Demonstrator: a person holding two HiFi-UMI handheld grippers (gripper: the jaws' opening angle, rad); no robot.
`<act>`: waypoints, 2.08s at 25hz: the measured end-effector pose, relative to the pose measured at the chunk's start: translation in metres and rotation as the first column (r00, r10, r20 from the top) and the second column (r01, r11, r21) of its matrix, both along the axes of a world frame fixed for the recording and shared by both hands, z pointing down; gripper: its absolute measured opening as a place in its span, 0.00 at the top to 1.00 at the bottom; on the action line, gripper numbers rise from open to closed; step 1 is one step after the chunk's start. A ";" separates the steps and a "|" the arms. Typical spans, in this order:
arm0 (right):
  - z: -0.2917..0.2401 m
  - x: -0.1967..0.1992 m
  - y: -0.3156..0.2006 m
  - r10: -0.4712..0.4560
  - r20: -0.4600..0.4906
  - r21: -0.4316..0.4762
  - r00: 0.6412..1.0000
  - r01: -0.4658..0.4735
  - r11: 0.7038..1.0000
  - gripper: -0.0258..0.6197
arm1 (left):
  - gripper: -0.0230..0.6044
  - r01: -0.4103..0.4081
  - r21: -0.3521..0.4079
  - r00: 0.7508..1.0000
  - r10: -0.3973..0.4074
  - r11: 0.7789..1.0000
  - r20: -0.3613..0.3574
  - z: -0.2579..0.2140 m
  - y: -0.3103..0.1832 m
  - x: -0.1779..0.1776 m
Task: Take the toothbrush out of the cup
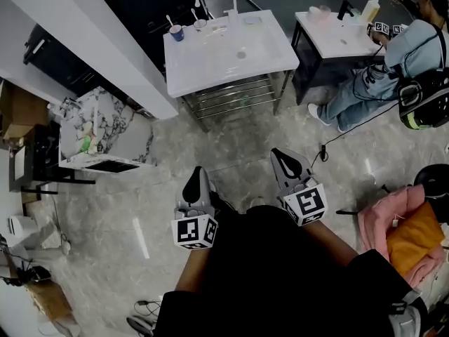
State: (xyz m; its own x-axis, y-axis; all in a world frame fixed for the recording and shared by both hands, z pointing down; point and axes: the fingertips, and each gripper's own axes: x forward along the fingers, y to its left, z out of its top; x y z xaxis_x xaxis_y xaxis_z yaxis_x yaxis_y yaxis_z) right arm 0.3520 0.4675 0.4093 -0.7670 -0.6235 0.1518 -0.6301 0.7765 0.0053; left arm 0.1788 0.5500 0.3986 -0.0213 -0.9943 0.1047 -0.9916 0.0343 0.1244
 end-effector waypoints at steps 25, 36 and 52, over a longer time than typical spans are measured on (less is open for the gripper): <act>0.038 -0.073 -0.134 0.045 -0.125 -0.068 0.991 -0.054 0.996 0.96 | 0.93 0.024 0.005 0.999 -0.024 1.000 -0.033 0.016 -0.152 -0.108; 0.023 -0.171 -0.252 0.057 -0.115 -0.100 0.992 -0.068 0.993 0.96 | 0.93 -0.010 -0.006 0.996 0.009 1.000 -0.086 0.016 -0.263 -0.204; 0.004 -0.244 -0.370 0.195 -0.146 -0.080 0.970 -0.208 0.975 0.96 | 0.93 -0.142 -0.004 0.982 0.140 0.990 -0.125 0.023 -0.398 -0.291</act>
State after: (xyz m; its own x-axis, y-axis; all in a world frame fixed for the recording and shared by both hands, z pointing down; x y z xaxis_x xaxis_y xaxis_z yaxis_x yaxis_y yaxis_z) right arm 0.1081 0.0977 0.4129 -0.5947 -0.7412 0.3114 -0.7723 0.6343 0.0351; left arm -0.1122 0.1521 0.4217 0.1332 -0.9849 0.1105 -0.9635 -0.1026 0.2472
